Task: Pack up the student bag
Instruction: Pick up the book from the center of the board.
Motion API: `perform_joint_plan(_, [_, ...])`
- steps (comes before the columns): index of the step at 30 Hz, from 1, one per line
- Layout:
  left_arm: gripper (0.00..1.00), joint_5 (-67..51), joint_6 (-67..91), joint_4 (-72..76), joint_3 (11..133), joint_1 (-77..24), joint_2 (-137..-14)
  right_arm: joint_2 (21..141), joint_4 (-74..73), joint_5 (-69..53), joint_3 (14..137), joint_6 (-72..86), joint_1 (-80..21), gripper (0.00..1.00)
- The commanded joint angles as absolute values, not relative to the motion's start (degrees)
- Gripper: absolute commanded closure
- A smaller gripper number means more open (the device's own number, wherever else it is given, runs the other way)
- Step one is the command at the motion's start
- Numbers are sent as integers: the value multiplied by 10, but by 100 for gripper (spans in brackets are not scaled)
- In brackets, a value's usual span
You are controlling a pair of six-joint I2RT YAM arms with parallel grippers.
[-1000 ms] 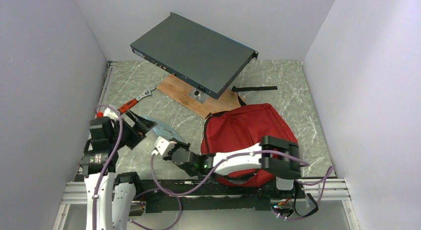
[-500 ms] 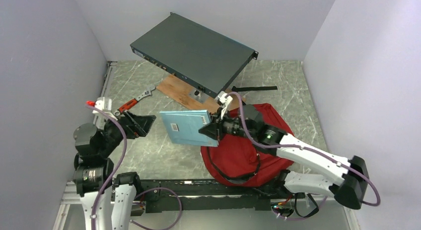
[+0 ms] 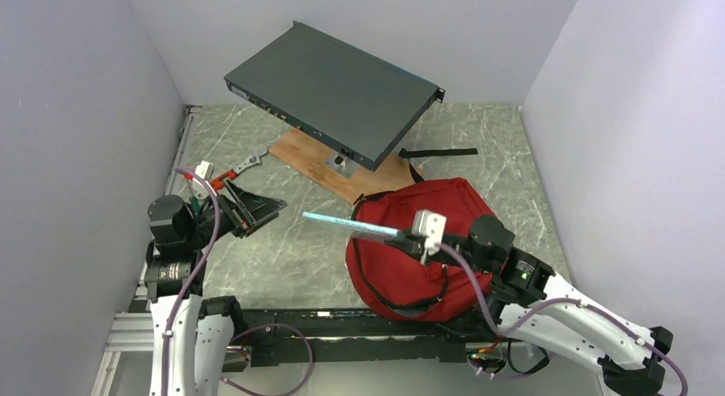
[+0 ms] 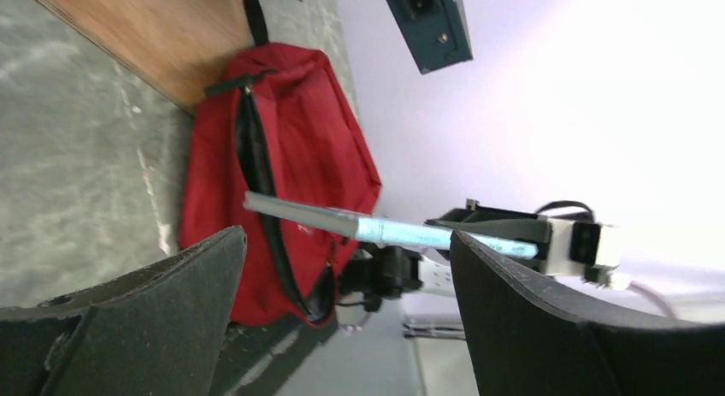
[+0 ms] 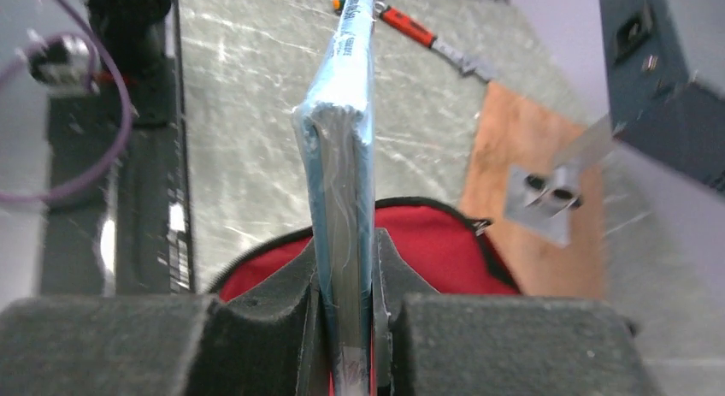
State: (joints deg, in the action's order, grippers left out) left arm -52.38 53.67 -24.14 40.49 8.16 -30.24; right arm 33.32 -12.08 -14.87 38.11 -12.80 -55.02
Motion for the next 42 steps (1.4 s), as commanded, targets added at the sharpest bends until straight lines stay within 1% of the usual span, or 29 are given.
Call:
perform_joint_plan(1, [5, -601, 668, -147, 371, 82, -311, 289, -80, -258, 372, -508, -551, 100])
perform_joint_plan(4, [2, -626, 714, -129, 349, 75, -324, 252, -79, -300, 348, -635, -552, 100])
perform_joint_plan(10, [0, -677, 742, -131, 314, 29, -392, 242, -73, -338, 352, -715, -552, 100])
perform_joint_plan(12, [0, -689, 777, -90, 291, 6, -405, 250, -85, -348, 362, -733, -552, 100])
perform_joint_plan(15, [0, -699, 837, 1, 264, -53, -420, 263, -96, -356, 374, -755, -552, 100])
perform_joint_plan(20, [0, -697, 885, 104, 253, -135, -467, 287, -85, -381, 381, -780, -553, 100])
perform_joint_plan(24, [9, -701, 935, 215, 250, -201, -501, 305, -78, -384, 381, -796, -555, 100])
perform_joint_plan(25, [11, -703, 936, 224, 252, -212, -507, 308, -79, -383, 381, -800, -556, 100])
perform_joint_plan(27, [20, -704, 923, 217, 258, -226, -515, 308, -77, -381, 376, -805, -558, 100])
perform_joint_plan(30, [30, -704, 938, 253, 251, -238, -529, 302, -56, -373, 360, -806, -566, 100])
perform_joint_plan(37, [39, -689, 1018, 398, 215, -270, -573, 301, -59, -333, 354, -823, -596, 100])
perform_joint_plan(40, [51, -671, 1087, 511, 192, -275, -595, 305, -73, -310, 357, -828, -610, 100])
perform_joint_plan(42, [57, -662, 1131, 584, 181, -279, -609, 304, -78, -292, 357, -829, -623, 100])
